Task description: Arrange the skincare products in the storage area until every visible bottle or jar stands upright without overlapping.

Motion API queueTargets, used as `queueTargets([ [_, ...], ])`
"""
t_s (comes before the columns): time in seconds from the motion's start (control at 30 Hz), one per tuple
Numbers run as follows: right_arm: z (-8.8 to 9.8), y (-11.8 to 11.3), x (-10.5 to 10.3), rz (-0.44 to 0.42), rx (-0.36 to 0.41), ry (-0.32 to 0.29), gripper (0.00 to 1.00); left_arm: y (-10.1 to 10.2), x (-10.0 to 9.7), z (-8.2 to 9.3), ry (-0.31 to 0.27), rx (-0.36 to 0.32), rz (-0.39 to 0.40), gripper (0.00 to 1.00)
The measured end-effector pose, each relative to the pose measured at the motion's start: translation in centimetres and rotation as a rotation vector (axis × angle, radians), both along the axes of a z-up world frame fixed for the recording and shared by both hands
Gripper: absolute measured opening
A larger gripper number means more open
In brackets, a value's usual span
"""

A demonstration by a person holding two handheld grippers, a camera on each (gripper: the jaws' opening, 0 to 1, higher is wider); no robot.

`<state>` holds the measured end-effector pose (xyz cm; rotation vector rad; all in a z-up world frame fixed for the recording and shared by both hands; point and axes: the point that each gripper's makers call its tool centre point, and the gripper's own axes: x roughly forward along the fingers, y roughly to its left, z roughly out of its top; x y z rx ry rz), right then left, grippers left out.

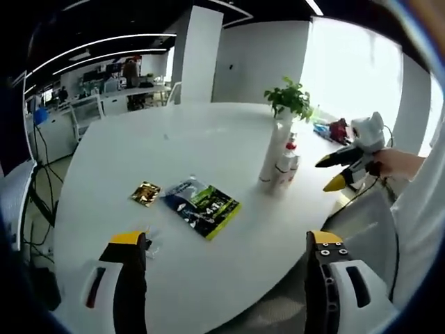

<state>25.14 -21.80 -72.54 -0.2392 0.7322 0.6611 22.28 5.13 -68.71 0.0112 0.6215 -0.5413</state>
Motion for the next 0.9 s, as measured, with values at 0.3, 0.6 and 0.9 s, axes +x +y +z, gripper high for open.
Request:
queueTargets([
  [0.3,1.1,-0.6,-0.9,-0.019,0.042,-0.043,0.67,1.1,-1.8,-0.4,0.017,0.005,0.038,0.89],
  [0.6,1.3,-1.3,-2.4,-0.068,0.083,-0.021,0.76,1.0,-2.1,-0.2,0.010,-0.007,0.053,0.89],
  [0.9,1.1,-1.7,-2.9,-0.087,0.090,-0.001,0.85,0.7,-2.4,-0.7,0.027,-0.018,0.053,0.89],
])
